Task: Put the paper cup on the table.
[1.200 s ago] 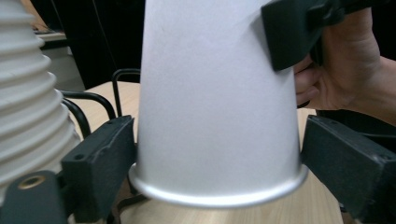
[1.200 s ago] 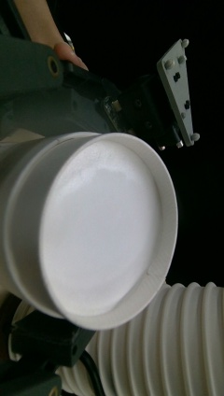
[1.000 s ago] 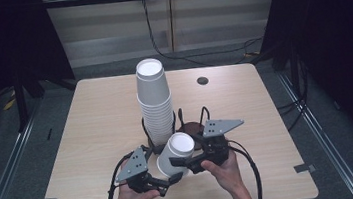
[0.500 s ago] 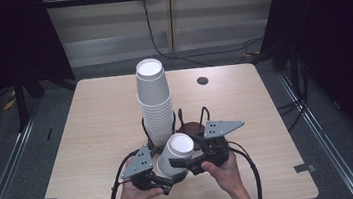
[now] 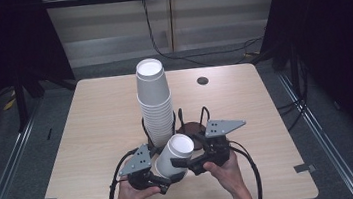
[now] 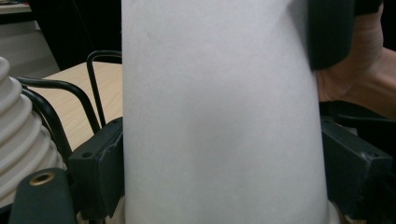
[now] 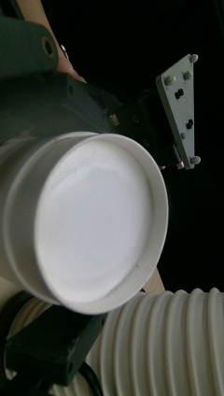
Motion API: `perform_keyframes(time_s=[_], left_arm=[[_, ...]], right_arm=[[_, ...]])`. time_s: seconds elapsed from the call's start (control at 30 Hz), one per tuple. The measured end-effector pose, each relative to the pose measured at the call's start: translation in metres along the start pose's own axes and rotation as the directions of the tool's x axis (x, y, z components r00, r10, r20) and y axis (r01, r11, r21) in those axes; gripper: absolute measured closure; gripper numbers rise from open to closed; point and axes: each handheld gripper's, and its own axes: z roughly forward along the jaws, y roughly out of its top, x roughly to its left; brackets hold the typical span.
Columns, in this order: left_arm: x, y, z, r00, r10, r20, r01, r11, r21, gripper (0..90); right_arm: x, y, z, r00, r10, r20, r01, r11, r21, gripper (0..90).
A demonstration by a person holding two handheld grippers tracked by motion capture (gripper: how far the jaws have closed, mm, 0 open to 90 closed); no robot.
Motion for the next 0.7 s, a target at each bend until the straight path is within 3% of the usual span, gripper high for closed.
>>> perform_keyframes(time_s=[0.43, 0.7], left_arm=[[0.006, 0.001, -0.012, 0.9997, -0.023, -0.004, 0.024, 0.9992, 0.033, 15.1], [0.010, 0.008, -0.021, 0.9999, -0.010, -0.012, 0.011, 0.9965, 0.083, 15.1]], right_arm=[[-0.003, -0.001, -0.010, 0.9998, 0.000, 0.017, 0.000, 1.000, 0.016, 13.4], [-0.004, -0.001, -0.017, 0.9997, -0.004, 0.024, 0.003, 0.999, 0.045, 13.5]])
